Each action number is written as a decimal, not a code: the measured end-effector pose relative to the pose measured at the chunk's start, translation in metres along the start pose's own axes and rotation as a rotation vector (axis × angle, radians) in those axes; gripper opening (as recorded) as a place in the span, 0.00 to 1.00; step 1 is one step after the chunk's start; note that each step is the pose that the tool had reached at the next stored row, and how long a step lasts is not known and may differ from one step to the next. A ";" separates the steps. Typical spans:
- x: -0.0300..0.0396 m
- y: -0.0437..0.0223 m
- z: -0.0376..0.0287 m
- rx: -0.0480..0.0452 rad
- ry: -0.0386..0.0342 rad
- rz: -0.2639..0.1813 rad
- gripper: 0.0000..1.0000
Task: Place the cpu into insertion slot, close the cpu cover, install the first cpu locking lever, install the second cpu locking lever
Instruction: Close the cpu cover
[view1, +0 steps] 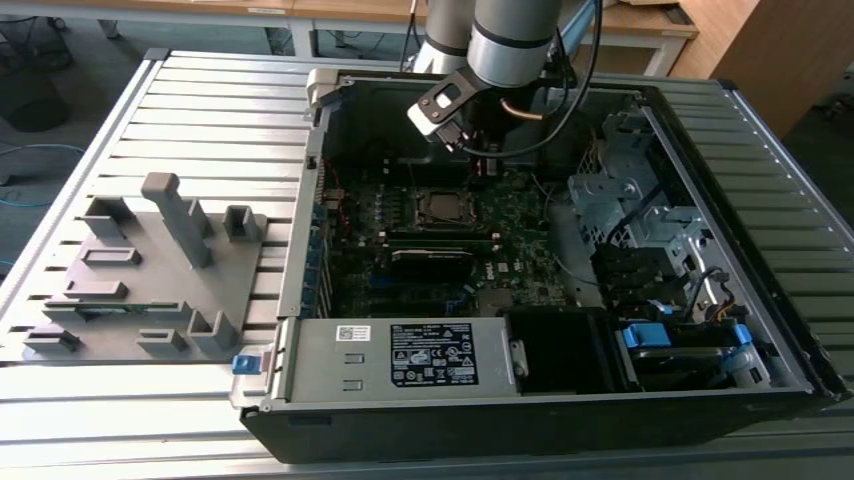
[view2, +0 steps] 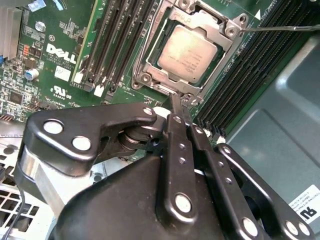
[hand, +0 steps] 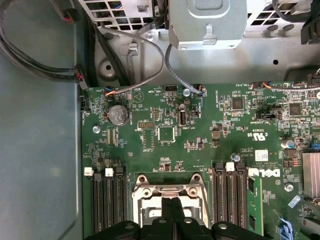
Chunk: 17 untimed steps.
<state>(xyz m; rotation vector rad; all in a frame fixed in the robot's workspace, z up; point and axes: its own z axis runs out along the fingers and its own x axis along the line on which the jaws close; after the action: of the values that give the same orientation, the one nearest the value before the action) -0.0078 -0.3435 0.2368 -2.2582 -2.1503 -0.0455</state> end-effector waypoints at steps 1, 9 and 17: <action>0.0000 0.0000 0.0000 0.0005 0.0000 0.000 0.10; -0.0001 -0.0014 0.0002 0.0024 -0.0001 0.000 0.10; -0.0003 -0.0061 0.0005 0.0025 -0.0001 0.000 0.10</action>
<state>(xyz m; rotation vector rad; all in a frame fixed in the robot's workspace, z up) -0.0138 -0.3435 0.2363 -2.2569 -2.1492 -0.0427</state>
